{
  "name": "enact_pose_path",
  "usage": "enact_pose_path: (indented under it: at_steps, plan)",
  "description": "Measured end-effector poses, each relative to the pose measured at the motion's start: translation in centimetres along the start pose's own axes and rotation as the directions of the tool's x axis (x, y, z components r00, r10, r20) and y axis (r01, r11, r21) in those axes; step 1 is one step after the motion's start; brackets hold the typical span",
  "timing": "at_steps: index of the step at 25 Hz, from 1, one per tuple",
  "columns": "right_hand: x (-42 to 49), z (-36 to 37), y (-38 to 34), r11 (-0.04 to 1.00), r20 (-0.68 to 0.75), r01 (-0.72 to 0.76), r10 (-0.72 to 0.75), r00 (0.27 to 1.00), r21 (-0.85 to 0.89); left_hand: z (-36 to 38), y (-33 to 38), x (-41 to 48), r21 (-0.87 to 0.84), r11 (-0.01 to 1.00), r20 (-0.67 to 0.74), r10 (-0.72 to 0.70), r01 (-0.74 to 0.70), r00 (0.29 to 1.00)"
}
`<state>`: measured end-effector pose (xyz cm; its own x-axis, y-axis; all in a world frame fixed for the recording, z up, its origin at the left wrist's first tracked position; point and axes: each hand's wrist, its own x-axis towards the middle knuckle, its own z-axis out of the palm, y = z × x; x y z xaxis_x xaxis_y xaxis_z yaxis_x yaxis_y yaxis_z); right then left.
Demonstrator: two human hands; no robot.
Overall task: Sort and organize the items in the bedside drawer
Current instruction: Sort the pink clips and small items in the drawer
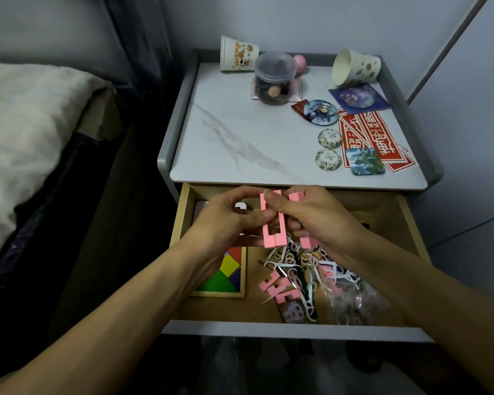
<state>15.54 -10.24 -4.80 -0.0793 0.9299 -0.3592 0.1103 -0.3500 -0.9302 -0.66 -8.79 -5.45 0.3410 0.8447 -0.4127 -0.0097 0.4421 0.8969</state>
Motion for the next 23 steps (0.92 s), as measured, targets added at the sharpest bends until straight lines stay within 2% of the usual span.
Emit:
enact_pose_path:
  at_steps: [3,6,16,19,23]
  plan:
    - [-0.2,0.3,0.0,0.997,0.021,-0.014,0.013,1.000,0.080,0.0,-0.1,0.0,-0.015,1.000,-0.047,0.022,-0.023,0.999]
    - [0.0,0.7,0.2,0.997,0.046,-0.022,0.019,0.999,0.073,0.1,-0.2,0.0,-0.034,0.998,-0.114,0.056,-0.060,0.992]
    - [0.2,0.8,0.7,0.992,0.065,-0.027,0.019,0.998,0.122,0.2,-0.2,-0.1,-0.132,0.990,-0.140,0.031,-0.050,0.990]
    - [-0.2,0.9,0.3,0.998,0.057,-0.015,0.012,0.998,0.060,0.3,0.2,-0.3,-0.202,0.977,-0.187,0.032,-0.071,0.982]
    - [-0.9,1.4,0.2,0.972,-0.028,0.036,-0.043,0.999,-0.233,-0.6,0.4,0.0,-0.373,0.917,-0.326,0.012,-0.141,0.945]
